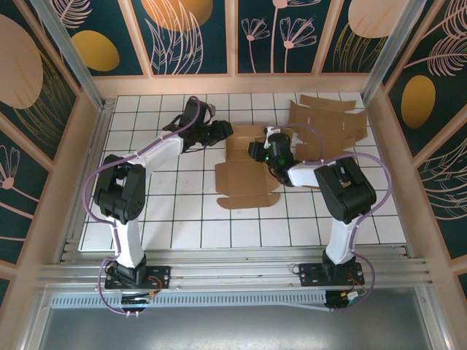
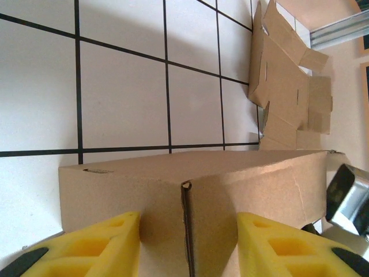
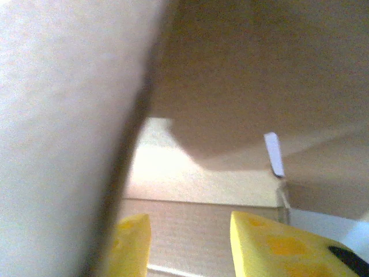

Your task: Fold the paper box

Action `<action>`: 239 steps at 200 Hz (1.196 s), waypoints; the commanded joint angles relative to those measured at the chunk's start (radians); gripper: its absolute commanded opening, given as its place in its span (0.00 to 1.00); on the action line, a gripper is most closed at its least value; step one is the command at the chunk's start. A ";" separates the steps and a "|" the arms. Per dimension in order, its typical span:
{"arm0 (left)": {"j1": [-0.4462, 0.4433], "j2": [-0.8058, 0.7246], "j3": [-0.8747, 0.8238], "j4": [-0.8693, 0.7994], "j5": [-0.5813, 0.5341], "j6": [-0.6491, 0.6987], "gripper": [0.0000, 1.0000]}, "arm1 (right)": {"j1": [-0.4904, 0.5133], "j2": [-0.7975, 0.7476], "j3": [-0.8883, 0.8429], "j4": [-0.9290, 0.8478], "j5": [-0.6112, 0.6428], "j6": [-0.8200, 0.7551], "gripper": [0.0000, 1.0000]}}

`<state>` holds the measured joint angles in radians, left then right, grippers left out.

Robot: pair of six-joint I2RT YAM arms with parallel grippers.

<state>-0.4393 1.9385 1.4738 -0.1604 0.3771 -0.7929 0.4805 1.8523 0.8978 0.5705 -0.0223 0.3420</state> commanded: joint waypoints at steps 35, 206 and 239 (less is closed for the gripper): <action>-0.005 0.042 0.042 -0.054 -0.007 0.014 0.44 | -0.003 -0.392 -0.160 -0.157 0.025 -0.106 0.62; -0.005 0.065 0.079 -0.073 -0.004 0.013 0.45 | -0.370 0.011 0.249 -0.448 -0.507 -0.446 0.62; -0.005 0.068 0.082 -0.065 0.006 0.007 0.45 | -0.356 -0.004 0.191 -0.416 -0.474 -0.384 0.59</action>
<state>-0.4397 1.9762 1.5356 -0.1909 0.3683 -0.7761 0.1120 1.8599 1.1149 0.1215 -0.4980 -0.1116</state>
